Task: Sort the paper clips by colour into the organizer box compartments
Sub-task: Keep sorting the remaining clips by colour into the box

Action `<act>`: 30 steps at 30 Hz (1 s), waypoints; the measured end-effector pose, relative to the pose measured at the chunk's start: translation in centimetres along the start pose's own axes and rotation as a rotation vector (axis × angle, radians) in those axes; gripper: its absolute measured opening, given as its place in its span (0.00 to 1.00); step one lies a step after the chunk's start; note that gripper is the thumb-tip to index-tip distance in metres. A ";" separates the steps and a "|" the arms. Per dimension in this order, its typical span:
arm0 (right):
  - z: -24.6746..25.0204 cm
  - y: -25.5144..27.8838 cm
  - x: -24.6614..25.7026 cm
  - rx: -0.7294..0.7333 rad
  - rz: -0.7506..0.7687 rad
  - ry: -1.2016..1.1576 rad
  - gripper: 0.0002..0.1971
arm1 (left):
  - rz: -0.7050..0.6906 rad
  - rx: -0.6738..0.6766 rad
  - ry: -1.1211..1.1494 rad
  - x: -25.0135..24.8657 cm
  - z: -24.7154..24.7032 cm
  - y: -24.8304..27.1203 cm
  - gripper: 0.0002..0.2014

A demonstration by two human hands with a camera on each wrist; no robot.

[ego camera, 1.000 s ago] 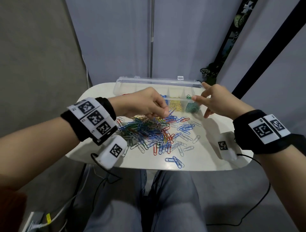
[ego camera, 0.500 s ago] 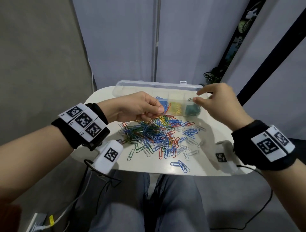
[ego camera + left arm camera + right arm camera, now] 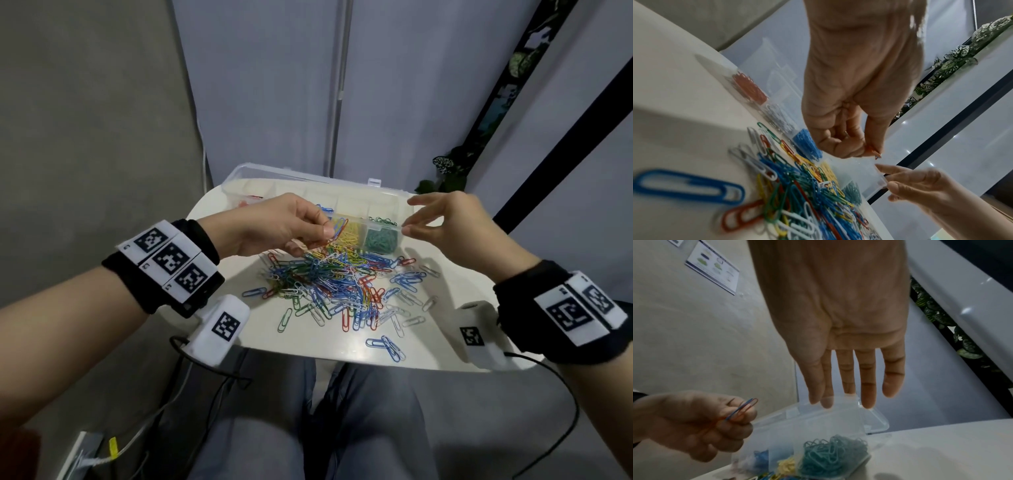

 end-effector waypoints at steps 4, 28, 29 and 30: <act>0.7 -0.6 -1.2 -0.025 -0.037 0.019 0.04 | -0.005 0.009 0.033 0.0 0.3 0.4 0.05; -5.1 -0.1 6.1 0.129 -0.275 -1.034 0.04 | -0.043 -0.256 0.210 0.1 1.1 1.7 0.04; -5.5 0.0 6.2 0.156 -0.310 -1.070 0.03 | -0.037 -0.293 0.226 0.4 1.2 1.8 0.05; -5.9 0.2 6.3 0.189 -0.346 -1.101 0.03 | -0.037 -0.323 0.234 0.6 1.3 1.9 0.05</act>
Point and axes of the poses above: each hand's wrist, its own y-axis away from the middle knuckle, its own z-axis out of the back of the hand, x = y × z, the point moved 4 cm from there along -y, towards the middle knuckle, and after that the axes turned 8 degrees about -y, right-handed, at the moved point
